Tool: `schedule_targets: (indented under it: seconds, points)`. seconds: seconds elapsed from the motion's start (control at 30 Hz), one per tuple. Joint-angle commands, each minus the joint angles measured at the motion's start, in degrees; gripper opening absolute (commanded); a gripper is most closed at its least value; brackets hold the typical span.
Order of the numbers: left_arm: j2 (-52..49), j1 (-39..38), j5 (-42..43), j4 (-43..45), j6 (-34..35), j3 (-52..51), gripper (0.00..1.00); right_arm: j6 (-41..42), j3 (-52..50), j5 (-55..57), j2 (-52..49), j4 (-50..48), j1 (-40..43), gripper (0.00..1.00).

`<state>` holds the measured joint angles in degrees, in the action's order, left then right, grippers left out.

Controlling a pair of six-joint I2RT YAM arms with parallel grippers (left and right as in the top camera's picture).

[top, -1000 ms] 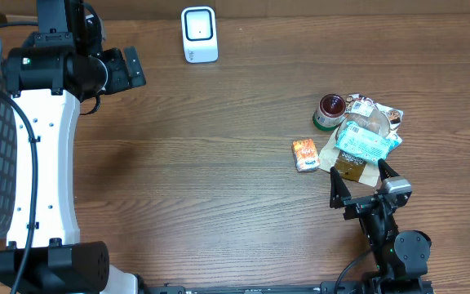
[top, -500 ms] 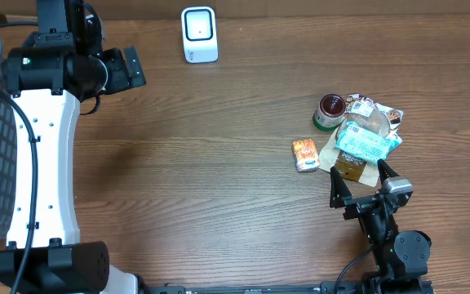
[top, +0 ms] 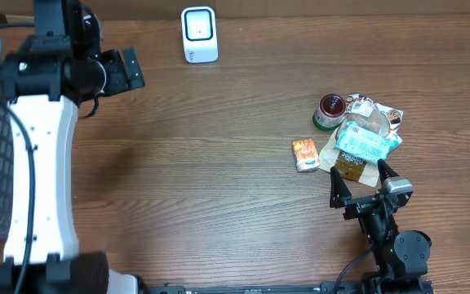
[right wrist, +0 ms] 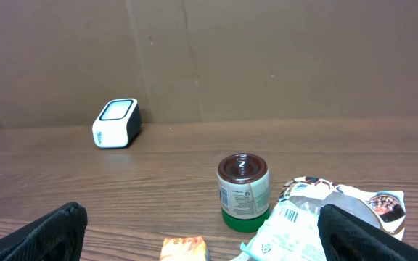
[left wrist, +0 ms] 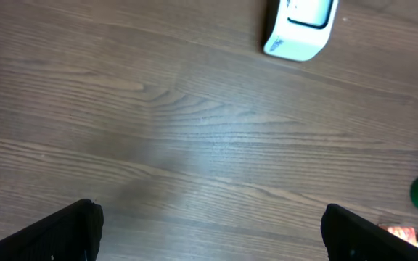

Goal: Scan the item barcode

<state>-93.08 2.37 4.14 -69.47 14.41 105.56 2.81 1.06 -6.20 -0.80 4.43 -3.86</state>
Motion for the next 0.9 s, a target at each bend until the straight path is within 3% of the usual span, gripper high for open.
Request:
schedule_targets:
  seconds: [0.0, 0.13, 0.27, 0.4, 0.6, 0.77, 0.87]
  points:
    - [12.41, 0.24, -2.69, 5.05, -1.16, -8.44, 1.00, 0.22, -0.61, -0.28, 0.63, -0.20, -0.31, 1.00]
    - [37.35, 0.24, -2.64, 40.98, -3.26, -46.56, 1.00, 0.22, -0.61, -0.28, 0.63, -0.20, -0.31, 1.00]
    - [56.83, 0.24, -2.64, 60.85, -12.13, -71.82, 1.00, 0.22, -0.61, -0.28, 0.63, -0.20, -0.31, 1.00]
    - [70.18, 0.22, -2.58, 68.37, -15.76, -86.33, 1.00, 0.22, -0.61, -0.28, 0.63, -0.20, -0.31, 1.00]
    - [84.15, 0.17, -2.64, 70.20, -18.69, -98.38, 1.00, 0.22, -0.61, -0.28, 0.63, -0.20, -0.31, 1.00]
    - [90.79, 0.07, -2.62, 72.76, -20.70, -105.02, 1.00, 0.22, -0.61, -0.28, 0.63, -0.20, -0.31, 1.00]
    - [92.72, -0.90, -2.67, 69.26, -22.71, -105.28, 1.00, 0.22, -0.61, -0.28, 0.63, -0.20, -0.31, 1.00]
